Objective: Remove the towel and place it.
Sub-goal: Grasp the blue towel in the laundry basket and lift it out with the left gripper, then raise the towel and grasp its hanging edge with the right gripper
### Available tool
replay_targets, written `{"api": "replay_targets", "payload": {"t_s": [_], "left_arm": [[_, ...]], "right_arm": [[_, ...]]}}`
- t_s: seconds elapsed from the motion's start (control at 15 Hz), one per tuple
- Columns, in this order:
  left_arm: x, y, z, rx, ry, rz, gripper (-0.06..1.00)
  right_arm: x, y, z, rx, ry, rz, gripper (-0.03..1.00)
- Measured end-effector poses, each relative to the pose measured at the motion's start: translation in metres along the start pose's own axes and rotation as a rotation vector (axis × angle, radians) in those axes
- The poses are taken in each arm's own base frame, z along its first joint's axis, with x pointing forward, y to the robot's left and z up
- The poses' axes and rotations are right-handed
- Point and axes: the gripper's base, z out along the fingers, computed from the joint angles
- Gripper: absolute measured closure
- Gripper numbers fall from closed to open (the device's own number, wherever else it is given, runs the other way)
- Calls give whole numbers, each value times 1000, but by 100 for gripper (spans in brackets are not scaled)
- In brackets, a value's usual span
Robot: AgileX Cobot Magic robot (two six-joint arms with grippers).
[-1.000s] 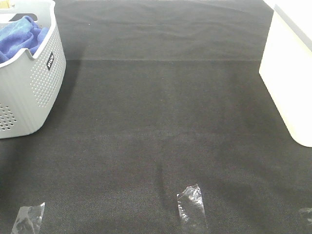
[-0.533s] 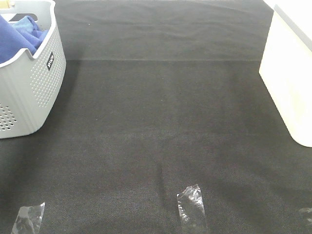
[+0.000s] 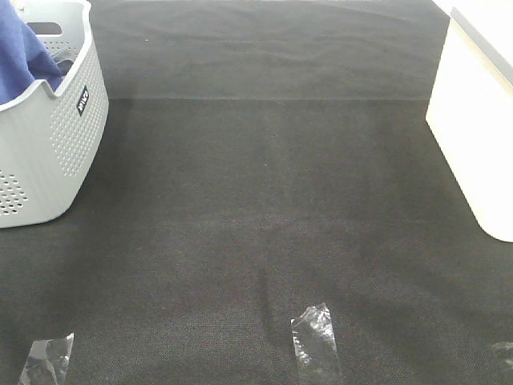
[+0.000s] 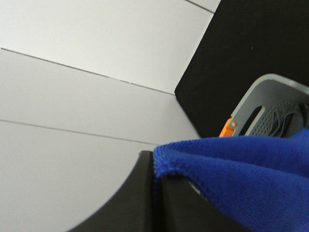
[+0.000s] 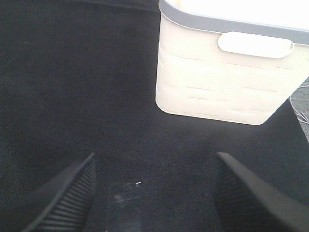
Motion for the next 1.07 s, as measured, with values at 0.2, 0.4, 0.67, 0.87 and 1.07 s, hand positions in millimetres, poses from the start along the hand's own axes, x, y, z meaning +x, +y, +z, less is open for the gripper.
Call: {"api": "replay_targets", "payload": {"t_s": [0.2, 0.4, 0.67, 0.87, 1.07], "left_arm": [[-36, -10, -15, 19, -126, 21, 94], [-69, -29, -27, 58, -232, 65, 94], [-106, -52, -37, 61, -346, 144, 94], [-132, -77, -41, 118, -414, 172, 94], [-153, -93, -45, 120, -503, 186, 94]], "right_arm": [[0, 0, 0, 0, 0, 0, 28], [0, 0, 0, 0, 0, 0, 28], [0, 0, 0, 0, 0, 0, 28], [-1, 1, 3, -10, 18, 2, 28], [-32, 15, 21, -186, -32, -54, 29]]}}
